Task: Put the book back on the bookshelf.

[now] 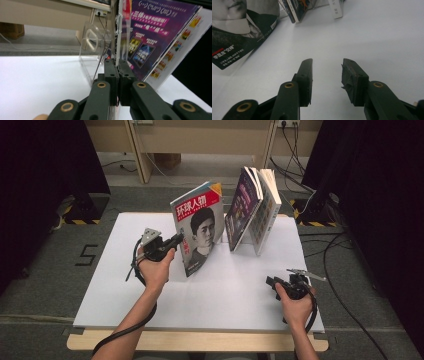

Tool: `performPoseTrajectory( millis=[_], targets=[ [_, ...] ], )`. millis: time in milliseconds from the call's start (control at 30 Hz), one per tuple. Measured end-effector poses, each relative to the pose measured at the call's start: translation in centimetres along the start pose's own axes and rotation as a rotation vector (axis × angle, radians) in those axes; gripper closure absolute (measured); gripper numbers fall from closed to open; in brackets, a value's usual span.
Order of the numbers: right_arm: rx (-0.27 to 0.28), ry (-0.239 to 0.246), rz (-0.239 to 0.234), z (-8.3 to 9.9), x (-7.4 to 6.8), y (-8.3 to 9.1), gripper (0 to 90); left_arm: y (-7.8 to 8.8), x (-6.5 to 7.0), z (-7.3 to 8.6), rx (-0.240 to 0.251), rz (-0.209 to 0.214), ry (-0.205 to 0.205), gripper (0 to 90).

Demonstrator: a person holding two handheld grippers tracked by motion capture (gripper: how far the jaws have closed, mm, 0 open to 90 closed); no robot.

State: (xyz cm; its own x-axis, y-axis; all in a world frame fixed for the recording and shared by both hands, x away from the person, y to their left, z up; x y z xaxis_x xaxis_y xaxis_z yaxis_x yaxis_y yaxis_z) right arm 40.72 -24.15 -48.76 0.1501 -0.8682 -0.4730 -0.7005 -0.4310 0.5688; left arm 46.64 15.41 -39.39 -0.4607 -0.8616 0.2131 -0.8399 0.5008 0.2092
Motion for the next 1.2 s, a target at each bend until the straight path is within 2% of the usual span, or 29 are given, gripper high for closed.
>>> performPoseTrajectory(
  millis=[133,267,367,467,633,767,933,1000,1033,1200],
  targets=[
    [0.003,-0.014,-0.001,0.0,0.0,0.1,61.1,-0.3,0.7,-1.6,0.038,0.003,-0.020,87.8],
    [0.010,-0.012,0.000,-0.1,0.2,0.2,61.1,0.2,1.1,-2.5,0.062,0.000,-0.036,87.9],
    [0.012,-0.008,0.000,-0.1,0.3,0.2,61.1,0.5,1.0,-2.8,0.069,-0.009,-0.044,87.8],
    [0.006,-0.011,0.001,-0.1,0.2,0.2,61.1,1.2,0.3,-3.0,0.083,-0.016,-0.016,87.9],
    [0.009,0.002,0.004,-0.1,0.1,0.0,61.1,1.6,0.0,-3.2,0.092,-0.023,-0.022,87.9],
    [0.003,-0.007,0.000,0.0,0.0,-0.1,61.1,1.0,0.2,-3.5,0.088,-0.022,-0.038,87.8],
    [0.008,0.001,0.003,0.0,0.1,0.0,61.1,-0.2,0.5,-4.1,0.090,-0.020,-0.034,87.9],
    [0.006,-0.014,0.000,0.0,0.2,0.0,61.1,-0.4,0.6,-4.4,0.091,-0.022,-0.036,87.9],
    [0.008,-0.012,0.001,0.0,0.2,0.0,61.2,-1.1,0.6,-4.8,0.090,-0.032,-0.055,87.9],
    [0.012,-0.011,-0.004,-0.1,0.3,0.0,61.2,-2.6,0.8,-5.7,0.099,-0.045,-0.075,87.8]
  ],
)
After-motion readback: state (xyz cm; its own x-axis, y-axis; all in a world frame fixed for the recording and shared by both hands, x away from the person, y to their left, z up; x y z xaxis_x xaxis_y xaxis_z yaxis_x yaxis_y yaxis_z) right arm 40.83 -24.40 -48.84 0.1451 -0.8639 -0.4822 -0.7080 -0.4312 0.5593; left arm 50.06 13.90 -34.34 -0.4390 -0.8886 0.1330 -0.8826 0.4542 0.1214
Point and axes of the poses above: each handheld gripper's, and its own axes: y roughly backward along the jaws, z roughly out of its underside, x roughly to its right, the point moved 3 cm from there along -y, roughly forward along the jaws, and after that the axes turned 5 degrees about -y, right-handed, at the moved point
